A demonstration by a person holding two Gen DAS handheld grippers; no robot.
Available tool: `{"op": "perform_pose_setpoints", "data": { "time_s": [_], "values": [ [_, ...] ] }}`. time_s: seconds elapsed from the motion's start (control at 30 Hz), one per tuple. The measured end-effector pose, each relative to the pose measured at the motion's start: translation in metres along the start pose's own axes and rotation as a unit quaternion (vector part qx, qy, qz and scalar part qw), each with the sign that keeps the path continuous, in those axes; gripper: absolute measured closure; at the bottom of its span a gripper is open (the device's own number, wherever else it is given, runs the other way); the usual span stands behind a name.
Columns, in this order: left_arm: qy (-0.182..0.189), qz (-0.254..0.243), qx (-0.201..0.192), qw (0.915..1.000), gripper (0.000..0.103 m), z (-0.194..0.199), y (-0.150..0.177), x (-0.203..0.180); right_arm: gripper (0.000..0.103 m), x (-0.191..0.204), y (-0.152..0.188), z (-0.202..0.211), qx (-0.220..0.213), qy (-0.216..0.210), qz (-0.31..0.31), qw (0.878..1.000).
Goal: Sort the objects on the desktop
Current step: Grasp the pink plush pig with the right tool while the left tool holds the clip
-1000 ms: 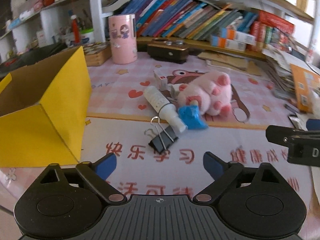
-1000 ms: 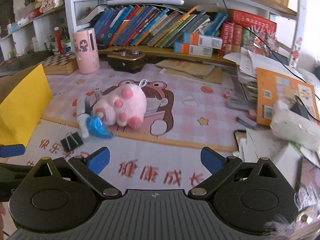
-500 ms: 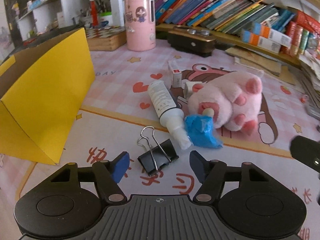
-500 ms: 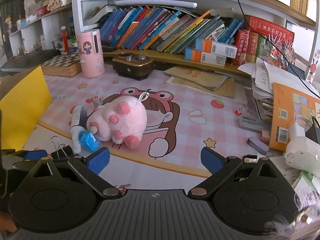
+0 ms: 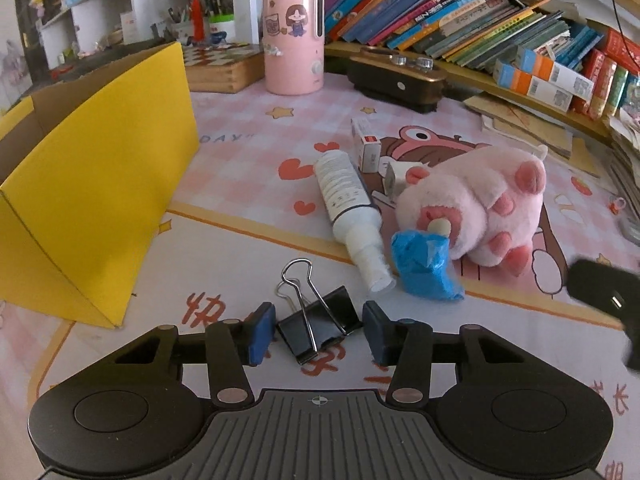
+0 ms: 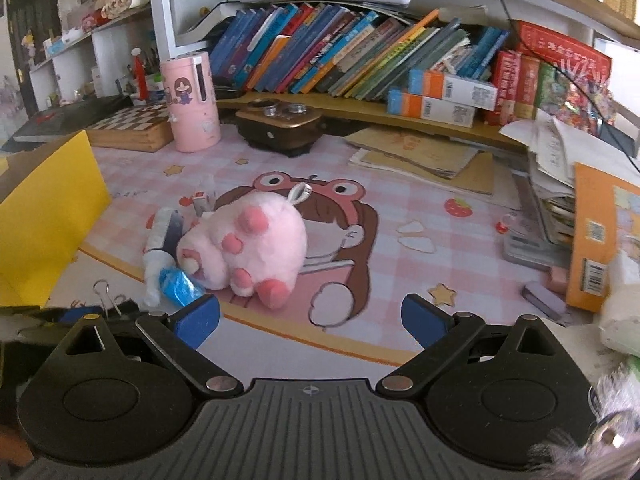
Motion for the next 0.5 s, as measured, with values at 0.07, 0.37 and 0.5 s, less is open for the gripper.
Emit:
{"op": "perform_pose_setpoints", "data": {
  "time_s": [0.07, 0.37, 0.5],
  "values": [
    [0.007, -0.004, 0.000, 1.0000, 0.057, 0.005, 0.000, 0.002, 0.004, 0.006, -0.004, -0.007, -0.003, -0.009, 0.005, 1.000],
    [0.052, 0.014, -0.051, 0.9972, 0.057, 0.059, -0.020, 0.025, 0.000, 0.036, -0.025, -0.048, -0.012, -0.041, 0.039, 0.998],
    [0.061, 0.027, -0.073, 0.9951, 0.057, 0.083, -0.031, 0.034, 0.000, 0.048, -0.030, -0.073, 0.005, -0.047, 0.046, 0.998]
  ]
}}
Point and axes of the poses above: each gripper's, at about its wrist camera, not at the fingertips, and z roughly against the way its jaws point, x to its left, y to its underside, the point moved 9 cm from there along -z, roughly the way its jaws point, and after that the axes turned 1 degree about z, right-handed, at the moved point
